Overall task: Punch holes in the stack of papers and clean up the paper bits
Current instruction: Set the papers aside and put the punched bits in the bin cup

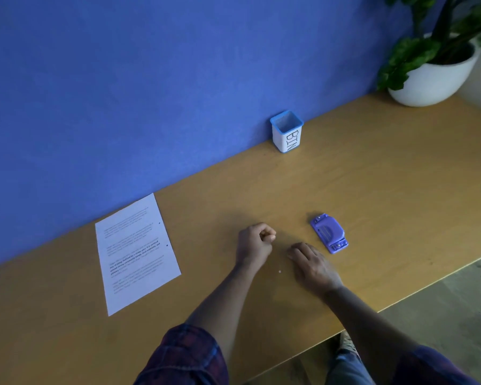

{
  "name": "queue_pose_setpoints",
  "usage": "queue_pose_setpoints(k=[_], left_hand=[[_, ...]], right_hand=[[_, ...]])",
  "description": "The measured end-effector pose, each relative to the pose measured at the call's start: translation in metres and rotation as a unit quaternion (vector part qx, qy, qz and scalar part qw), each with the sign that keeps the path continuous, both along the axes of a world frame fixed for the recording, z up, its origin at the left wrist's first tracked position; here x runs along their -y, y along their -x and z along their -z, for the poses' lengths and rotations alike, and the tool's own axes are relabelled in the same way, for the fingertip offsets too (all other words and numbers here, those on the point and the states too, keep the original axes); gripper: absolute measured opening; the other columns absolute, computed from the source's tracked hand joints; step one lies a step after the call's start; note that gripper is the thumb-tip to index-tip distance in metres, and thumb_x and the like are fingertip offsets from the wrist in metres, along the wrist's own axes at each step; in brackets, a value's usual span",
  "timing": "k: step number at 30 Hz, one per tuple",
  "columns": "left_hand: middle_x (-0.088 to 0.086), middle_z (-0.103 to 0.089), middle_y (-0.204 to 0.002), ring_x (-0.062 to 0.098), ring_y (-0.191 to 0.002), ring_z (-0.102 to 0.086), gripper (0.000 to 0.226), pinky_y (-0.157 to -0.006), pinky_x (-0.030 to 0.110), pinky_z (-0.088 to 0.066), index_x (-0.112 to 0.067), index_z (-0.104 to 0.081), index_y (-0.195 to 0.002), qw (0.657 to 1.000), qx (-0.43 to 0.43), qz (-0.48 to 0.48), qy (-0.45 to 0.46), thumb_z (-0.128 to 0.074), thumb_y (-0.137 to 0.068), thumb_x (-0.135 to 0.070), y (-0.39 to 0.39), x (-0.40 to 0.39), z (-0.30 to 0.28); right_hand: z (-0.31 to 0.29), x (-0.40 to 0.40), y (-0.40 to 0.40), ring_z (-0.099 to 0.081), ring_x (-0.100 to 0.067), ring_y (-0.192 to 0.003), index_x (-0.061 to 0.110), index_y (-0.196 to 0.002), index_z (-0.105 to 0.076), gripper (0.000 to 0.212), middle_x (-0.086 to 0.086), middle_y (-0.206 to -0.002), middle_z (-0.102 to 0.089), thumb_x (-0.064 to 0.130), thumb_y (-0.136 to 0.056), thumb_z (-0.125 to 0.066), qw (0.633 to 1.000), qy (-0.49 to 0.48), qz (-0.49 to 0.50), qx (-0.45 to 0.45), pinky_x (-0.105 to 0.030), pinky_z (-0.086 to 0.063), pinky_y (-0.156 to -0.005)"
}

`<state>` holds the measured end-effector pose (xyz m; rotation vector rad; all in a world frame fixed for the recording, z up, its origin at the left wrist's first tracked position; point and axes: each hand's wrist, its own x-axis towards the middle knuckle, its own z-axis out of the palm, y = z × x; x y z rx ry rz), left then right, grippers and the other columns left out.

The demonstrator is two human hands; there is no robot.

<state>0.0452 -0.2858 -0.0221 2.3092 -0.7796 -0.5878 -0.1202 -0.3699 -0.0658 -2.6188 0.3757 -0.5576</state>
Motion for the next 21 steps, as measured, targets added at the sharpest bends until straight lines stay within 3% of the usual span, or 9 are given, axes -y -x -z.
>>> queue_pose_setpoints(k=[6, 10, 13, 17, 21], left_hand=[[-0.001, -0.077, -0.087, 0.008, -0.079, -0.066, 0.009, -0.07, 0.006, -0.042, -0.01, -0.074, -0.086, 0.997, 0.022, -0.038, 0.068, -0.07, -0.088, -0.002, -0.035, 0.054, -0.021], [0.002, -0.077, -0.095, 0.012, -0.088, -0.069, 0.014, -0.075, 0.014, -0.047, -0.009, -0.075, -0.094, 0.992, 0.061, -0.041, 0.103, -0.064, -0.092, 0.0, -0.062, 0.099, -0.043], [0.004, -0.077, -0.094, 0.016, -0.087, -0.069, 0.013, -0.079, 0.025, -0.054, -0.006, -0.074, -0.092, 0.987, 0.073, -0.041, 0.139, -0.062, -0.091, -0.001, -0.079, 0.132, -0.056], [-0.001, -0.078, -0.093, 0.012, -0.087, -0.07, 0.011, -0.075, 0.024, -0.053, -0.01, -0.075, -0.091, 0.983, 0.044, -0.046, 0.171, -0.065, -0.091, -0.005, -0.096, 0.17, -0.065], [-0.002, -0.078, -0.092, 0.011, -0.085, -0.07, 0.012, -0.072, 0.025, -0.053, -0.011, -0.076, -0.09, 0.983, 0.049, -0.06, 0.167, -0.066, -0.09, -0.006, -0.109, 0.199, -0.07]], right_hand=[[-0.033, 0.047, -0.053, -0.068, -0.033, -0.088, -0.001, -0.1, -0.069, 0.031, -0.016, -0.099, -0.068, -0.017, -0.074, -0.071, 0.997, 0.0, -0.02, 0.07, -0.038, -0.058, -0.078], [-0.067, 0.108, -0.098, -0.066, -0.034, -0.082, -0.002, -0.093, -0.067, 0.017, -0.015, -0.092, -0.066, -0.016, -0.085, -0.061, 0.992, -0.006, 0.007, 0.129, -0.041, -0.057, -0.073], [-0.084, 0.154, -0.122, -0.065, -0.037, -0.075, -0.002, -0.089, -0.067, 0.018, -0.016, -0.087, -0.065, -0.016, -0.082, -0.059, 0.984, -0.023, 0.1, 0.144, -0.043, -0.055, -0.066], [-0.095, 0.2, -0.143, -0.065, -0.036, -0.075, -0.004, -0.087, -0.067, 0.014, -0.018, -0.087, -0.068, -0.014, -0.081, -0.06, 0.966, -0.067, 0.181, 0.173, -0.037, -0.051, -0.069], [-0.097, 0.227, -0.159, -0.066, -0.035, -0.079, -0.003, -0.09, -0.069, 0.008, -0.017, -0.09, -0.07, -0.005, -0.086, -0.063, 0.963, -0.083, 0.198, 0.162, -0.043, -0.054, -0.073]])
